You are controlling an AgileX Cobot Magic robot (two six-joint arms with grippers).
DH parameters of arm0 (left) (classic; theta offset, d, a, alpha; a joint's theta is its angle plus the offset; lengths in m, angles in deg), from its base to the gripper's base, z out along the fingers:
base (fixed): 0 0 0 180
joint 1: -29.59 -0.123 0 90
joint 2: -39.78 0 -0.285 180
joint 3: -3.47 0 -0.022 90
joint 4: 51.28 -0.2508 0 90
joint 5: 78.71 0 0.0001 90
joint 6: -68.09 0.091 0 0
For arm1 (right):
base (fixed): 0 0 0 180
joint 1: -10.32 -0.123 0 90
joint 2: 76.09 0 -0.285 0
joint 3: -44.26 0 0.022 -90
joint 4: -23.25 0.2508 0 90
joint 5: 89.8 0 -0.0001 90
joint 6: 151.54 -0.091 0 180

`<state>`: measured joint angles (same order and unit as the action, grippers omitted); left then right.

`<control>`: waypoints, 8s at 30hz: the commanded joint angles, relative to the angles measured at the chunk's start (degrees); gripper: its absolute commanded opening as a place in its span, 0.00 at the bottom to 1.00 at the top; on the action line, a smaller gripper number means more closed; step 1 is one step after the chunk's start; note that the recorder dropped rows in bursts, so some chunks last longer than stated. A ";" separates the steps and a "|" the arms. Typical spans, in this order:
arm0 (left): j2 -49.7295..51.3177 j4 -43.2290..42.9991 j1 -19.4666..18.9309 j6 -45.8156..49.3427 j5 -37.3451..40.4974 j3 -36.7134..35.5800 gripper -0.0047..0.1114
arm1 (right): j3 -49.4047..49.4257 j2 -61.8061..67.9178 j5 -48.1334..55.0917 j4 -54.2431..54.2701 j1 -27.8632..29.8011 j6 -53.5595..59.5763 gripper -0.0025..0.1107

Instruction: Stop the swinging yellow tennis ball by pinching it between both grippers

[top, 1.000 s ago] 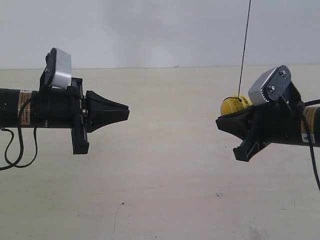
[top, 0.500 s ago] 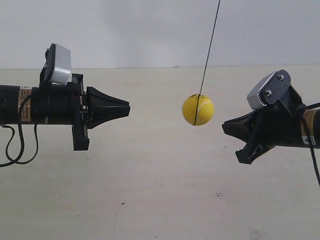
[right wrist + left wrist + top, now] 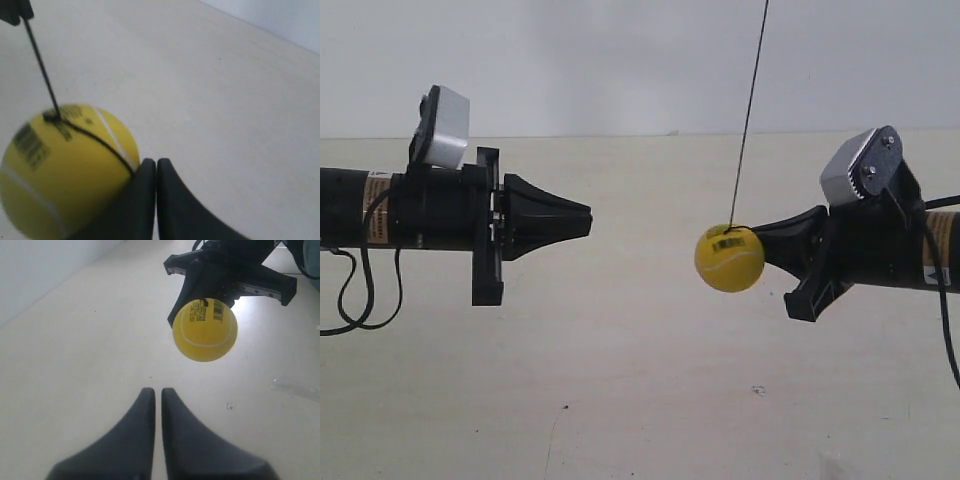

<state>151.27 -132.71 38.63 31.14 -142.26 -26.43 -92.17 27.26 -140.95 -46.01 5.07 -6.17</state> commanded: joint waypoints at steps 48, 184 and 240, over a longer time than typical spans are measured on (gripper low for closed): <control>0.34 0.47 9.61 -3.53 6.58 3.00 0.08 | 0.01 -0.05 -4.83 -1.96 0.08 -1.06 0.02; 9.59 5.38 14.28 -2.21 10.92 8.37 0.08 | -0.35 -0.05 1.40 -3.72 0.08 -2.73 0.02; 9.59 4.90 16.16 -1.79 14.30 8.37 0.08 | -0.35 -0.28 2.76 -4.69 0.08 -2.51 0.02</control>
<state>160.87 -127.57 54.32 29.34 -128.41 -18.48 -92.17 27.26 -138.44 -50.46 5.18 -9.11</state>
